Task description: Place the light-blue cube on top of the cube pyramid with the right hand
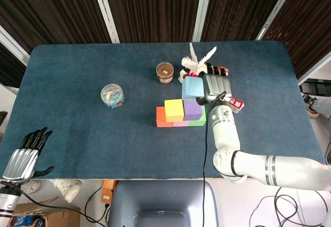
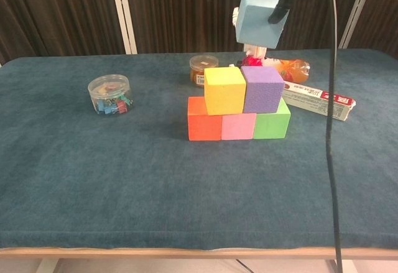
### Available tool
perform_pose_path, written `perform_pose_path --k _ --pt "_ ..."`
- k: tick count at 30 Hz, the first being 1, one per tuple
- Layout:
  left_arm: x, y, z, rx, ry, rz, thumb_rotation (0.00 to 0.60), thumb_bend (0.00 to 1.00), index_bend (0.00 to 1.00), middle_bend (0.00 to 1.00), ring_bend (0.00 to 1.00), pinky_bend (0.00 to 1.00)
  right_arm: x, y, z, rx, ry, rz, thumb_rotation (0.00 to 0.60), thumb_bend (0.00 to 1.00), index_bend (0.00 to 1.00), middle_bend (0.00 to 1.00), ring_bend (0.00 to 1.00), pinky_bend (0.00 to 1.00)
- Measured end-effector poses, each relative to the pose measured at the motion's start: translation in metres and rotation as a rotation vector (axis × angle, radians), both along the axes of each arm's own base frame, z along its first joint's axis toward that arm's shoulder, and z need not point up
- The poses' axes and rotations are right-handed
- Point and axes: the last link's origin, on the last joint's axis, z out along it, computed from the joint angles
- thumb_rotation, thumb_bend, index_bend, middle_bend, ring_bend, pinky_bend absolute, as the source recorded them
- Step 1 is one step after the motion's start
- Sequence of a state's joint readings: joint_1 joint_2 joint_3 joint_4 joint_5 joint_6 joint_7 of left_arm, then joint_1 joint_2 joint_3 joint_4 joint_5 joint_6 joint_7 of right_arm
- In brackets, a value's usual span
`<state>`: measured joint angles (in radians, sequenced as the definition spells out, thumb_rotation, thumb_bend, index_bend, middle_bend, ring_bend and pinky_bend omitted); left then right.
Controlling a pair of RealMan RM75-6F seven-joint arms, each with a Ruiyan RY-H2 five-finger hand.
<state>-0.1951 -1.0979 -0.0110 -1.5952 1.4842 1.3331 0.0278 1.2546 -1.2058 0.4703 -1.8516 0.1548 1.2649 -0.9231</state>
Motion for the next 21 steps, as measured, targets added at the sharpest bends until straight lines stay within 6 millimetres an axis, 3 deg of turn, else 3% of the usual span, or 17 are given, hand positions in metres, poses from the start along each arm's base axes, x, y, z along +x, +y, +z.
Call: perform_pose_path --k 7,21 --pt "-0.001 0.001 0.0 -0.002 0.003 0.007 0.6 0.06 0.0 0.0 0.0 0.1 0.007 0.004 -0.005 0.039 0.055 0.061 0.6 0.22 0.42 0.0 0.0 0.0" --pt "0.0 0.0 -0.001 0.002 0.007 0.006 0.6 0.06 0.0 0.0 0.0 0.1 -0.003 0.012 -0.022 0.113 0.132 0.115 0.6 0.23 0.41 0.0 0.0 0.0"
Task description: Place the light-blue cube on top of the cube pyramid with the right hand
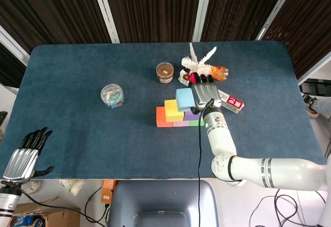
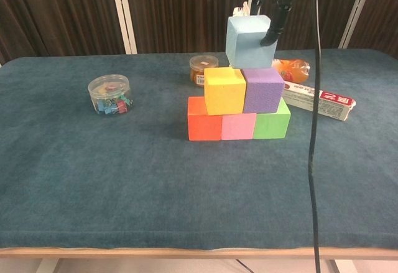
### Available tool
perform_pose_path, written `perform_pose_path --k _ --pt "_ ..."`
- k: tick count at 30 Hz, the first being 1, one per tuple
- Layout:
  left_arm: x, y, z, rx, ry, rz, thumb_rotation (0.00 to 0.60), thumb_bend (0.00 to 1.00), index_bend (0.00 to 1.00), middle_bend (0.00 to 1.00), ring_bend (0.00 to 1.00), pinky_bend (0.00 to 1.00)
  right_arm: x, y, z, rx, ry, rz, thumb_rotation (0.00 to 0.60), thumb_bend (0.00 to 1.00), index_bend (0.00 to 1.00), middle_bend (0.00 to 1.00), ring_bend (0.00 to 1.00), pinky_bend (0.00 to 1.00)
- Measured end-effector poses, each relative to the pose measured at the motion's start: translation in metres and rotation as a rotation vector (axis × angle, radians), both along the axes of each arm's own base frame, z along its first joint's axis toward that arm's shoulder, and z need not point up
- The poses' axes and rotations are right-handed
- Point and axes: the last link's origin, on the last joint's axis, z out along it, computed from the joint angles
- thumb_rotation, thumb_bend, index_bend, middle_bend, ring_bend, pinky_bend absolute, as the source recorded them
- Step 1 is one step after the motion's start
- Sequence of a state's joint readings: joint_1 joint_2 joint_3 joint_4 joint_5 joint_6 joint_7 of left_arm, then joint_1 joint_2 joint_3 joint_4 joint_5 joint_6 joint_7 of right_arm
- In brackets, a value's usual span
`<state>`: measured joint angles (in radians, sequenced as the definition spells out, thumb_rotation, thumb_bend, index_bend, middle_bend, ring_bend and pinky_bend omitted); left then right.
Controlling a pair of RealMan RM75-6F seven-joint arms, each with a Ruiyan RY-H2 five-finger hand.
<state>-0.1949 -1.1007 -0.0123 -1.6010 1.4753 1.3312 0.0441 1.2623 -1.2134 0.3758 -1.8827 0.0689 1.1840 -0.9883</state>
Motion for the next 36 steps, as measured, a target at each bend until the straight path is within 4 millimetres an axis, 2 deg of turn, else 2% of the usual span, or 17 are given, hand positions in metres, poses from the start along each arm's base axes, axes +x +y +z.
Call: perform_pose_path --k 16,36 --pt "0.0 -0.002 0.002 0.003 -0.005 -0.008 0.6 0.06 0.0 0.0 0.0 0.1 -0.007 -0.002 -0.01 0.006 -0.02 -0.026 0.6 0.23 0.4 0.0 0.0 0.0" --pt "0.0 -0.002 0.001 -0.001 -0.004 -0.009 0.6 0.06 0.0 0.0 0.0 0.1 -0.01 -0.001 -0.009 0.008 -0.004 -0.044 0.6 0.23 0.38 0.0 0.0 0.0"
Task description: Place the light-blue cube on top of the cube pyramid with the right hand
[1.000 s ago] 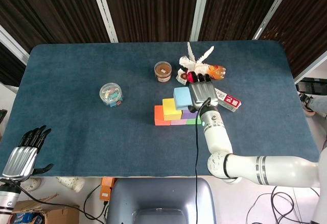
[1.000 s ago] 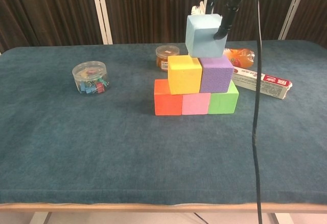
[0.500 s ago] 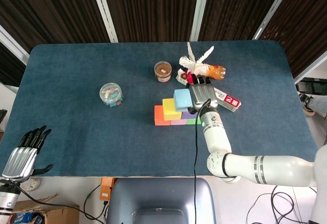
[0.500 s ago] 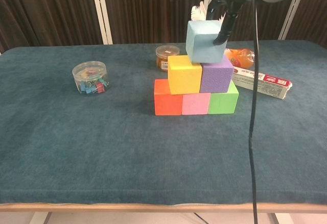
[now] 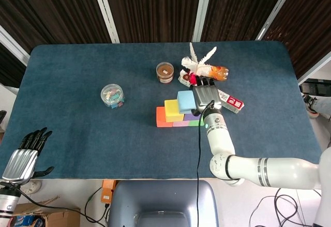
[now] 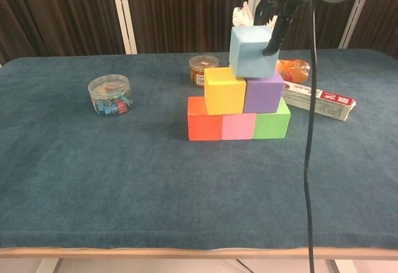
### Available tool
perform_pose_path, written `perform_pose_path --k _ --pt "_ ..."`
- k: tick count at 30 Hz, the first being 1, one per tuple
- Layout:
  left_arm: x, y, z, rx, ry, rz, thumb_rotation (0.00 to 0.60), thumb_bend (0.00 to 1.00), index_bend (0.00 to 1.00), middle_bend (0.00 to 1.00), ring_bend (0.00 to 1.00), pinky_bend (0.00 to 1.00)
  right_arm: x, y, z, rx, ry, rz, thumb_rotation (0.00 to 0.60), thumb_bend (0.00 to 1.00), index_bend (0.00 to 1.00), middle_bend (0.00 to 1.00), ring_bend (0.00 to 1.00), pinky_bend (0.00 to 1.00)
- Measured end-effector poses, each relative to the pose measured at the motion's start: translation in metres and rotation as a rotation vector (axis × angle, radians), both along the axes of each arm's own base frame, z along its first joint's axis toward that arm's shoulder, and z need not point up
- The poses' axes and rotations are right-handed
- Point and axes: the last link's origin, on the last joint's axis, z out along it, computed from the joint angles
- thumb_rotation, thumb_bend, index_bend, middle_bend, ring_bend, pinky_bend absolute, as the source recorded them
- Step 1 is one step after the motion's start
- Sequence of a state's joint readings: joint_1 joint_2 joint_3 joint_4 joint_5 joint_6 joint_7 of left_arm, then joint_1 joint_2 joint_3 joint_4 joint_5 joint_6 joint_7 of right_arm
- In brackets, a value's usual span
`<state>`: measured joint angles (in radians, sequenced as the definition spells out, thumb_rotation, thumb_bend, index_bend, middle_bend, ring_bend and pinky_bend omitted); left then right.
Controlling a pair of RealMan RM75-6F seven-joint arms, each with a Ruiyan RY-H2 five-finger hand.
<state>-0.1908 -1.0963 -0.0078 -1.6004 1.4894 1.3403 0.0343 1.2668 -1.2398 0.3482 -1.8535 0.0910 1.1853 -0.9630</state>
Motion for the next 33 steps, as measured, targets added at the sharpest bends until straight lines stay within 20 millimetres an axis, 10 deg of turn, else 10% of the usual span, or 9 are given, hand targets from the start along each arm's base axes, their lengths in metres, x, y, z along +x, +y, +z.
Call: perform_pose_path --k 33 --pt "0.0 0.0004 0.0002 0.0 -0.001 0.0 0.6 0.06 0.0 0.0 0.0 0.1 -0.0005 0.0 -0.0051 0.01 0.027 -0.002 0.6 0.23 0.26 0.0 0.0 0.0"
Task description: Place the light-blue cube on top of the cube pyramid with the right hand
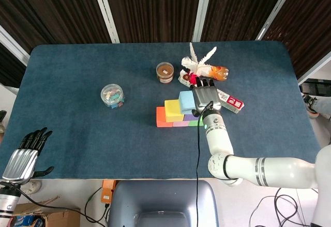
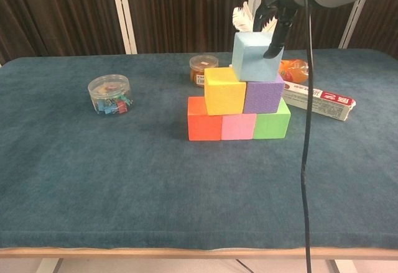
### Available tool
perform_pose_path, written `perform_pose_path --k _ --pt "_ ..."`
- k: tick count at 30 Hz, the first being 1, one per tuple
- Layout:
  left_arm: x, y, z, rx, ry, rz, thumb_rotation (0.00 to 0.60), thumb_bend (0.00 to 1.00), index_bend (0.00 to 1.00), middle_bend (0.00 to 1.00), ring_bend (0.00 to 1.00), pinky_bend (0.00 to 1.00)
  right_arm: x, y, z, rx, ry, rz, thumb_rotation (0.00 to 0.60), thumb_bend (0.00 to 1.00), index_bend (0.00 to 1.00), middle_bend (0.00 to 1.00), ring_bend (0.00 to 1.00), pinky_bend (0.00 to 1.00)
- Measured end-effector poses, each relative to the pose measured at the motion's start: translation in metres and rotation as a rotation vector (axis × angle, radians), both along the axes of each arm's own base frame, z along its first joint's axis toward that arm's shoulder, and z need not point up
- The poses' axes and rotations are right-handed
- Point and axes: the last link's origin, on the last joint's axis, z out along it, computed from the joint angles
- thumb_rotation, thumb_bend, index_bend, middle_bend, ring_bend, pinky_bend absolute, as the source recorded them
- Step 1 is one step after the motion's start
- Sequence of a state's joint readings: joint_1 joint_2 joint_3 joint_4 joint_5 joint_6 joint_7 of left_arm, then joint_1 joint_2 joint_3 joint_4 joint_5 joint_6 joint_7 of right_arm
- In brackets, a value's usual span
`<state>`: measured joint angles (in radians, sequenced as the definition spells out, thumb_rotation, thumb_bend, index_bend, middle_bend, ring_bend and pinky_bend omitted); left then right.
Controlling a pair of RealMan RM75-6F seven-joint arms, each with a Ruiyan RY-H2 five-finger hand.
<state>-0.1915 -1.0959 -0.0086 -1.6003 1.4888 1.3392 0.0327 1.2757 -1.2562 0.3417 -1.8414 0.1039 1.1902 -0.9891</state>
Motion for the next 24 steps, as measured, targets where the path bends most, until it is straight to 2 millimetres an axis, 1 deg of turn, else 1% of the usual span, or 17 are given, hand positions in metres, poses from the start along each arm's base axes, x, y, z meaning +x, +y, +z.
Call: perform_pose_path --k 5,14,24 --pt "0.0 -0.0002 0.0002 0.0 -0.001 -0.001 0.6 0.06 0.0 0.0 0.0 0.1 -0.0001 -0.0003 -0.0011 0.0 0.004 0.0 0.6 0.23 0.28 0.0 0.0 0.0" --pt "0.0 0.0 0.0005 0.001 -0.002 0.0 0.6 0.06 0.0 0.0 0.0 0.1 0.0003 -0.0014 -0.0023 -0.006 0.009 0.001 0.6 0.23 0.39 0.0 0.0 0.0" --pt "0.0 -0.0003 0.0003 0.001 -0.002 -0.001 0.6 0.06 0.0 0.0 0.0 0.1 0.0022 -0.0007 -0.0004 -0.016 -0.001 0.008 0.6 0.23 0.4 0.0 0.0 0.0"
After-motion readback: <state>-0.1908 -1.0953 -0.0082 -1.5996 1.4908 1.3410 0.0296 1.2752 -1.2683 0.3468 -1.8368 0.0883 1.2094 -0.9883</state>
